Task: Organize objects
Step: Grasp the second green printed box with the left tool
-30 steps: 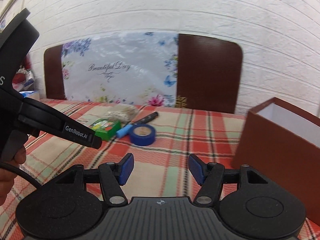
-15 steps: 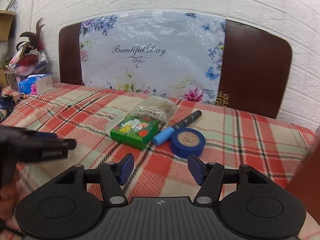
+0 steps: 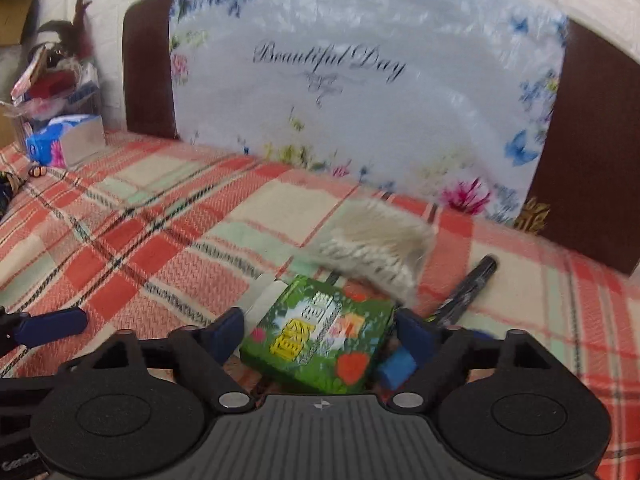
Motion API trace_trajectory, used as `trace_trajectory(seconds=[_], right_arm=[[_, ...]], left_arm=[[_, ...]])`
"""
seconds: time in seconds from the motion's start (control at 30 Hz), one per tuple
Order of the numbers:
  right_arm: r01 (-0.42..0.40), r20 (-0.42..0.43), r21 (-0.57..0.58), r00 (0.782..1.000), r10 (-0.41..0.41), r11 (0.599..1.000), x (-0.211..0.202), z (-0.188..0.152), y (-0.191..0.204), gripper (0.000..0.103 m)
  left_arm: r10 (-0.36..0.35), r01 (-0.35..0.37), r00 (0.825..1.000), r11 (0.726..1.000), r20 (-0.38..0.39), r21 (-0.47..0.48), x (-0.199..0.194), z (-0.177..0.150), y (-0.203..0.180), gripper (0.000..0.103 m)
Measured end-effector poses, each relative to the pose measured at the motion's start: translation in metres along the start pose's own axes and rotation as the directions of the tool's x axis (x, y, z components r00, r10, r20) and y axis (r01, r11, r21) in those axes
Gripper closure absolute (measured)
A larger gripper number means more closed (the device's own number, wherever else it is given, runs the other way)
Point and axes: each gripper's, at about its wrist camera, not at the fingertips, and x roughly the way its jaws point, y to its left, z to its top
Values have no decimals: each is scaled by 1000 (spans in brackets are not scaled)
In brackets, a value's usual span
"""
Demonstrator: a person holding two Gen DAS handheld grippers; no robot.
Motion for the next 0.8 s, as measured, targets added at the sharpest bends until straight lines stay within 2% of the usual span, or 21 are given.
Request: trace_trajectory(seconds=[0.03,0.13,0.23,0.37,0.43,0.47,0.5,0.53,0.57,0.63,0.7,0.8], right_arm=[[8,3,-15,1000,-8,1000,2,-4,4,26],[-1,23,23,1000,0,1000,-6,-9,2,38],[-1,27,24,1000,0,1000,-26,-22,-1,39],[14,37,9,999,-14,1000,-78,-68,-11,40],[37,31,32,999,-38,999,-103,-91,-21,40],[48,28,41,998,-49,998,-116,-101,-27,39],[63,29,45,998,-65,997,-127,-109,-31,34],[76,31,49,996,-78,996,-136,-116,-36,21],[92,42,61,995,-94,994,-146,-123,-40,14],[98,55,90,993,-103,991,-159,-132,-48,15],[88,58,93,994,-94,992,-164,-138,-51,15],[81,75,47,994,-84,996,-160,-137,-50,15]], left_arm=[[-1,1,1000,1000,0,-2,0,0,0,46],[2,-2,1000,1000,0,4,0,0,-1,46],[-6,6,1000,1000,-4,8,0,0,-1,43],[-34,36,999,998,-38,44,-2,2,-7,41],[-74,78,994,996,-81,53,-8,3,-16,42],[-125,129,987,991,-105,33,-13,3,-22,42],[-184,187,974,982,-133,6,-17,3,-28,42],[-244,244,956,970,-166,-19,-20,3,-36,42],[-291,291,936,956,-200,-31,-22,4,-46,42],[-338,344,900,938,-276,-27,-22,4,-69,43],[-356,365,866,930,-352,-43,-20,5,-84,44],[-424,401,804,904,-417,-146,-17,7,-88,45]])
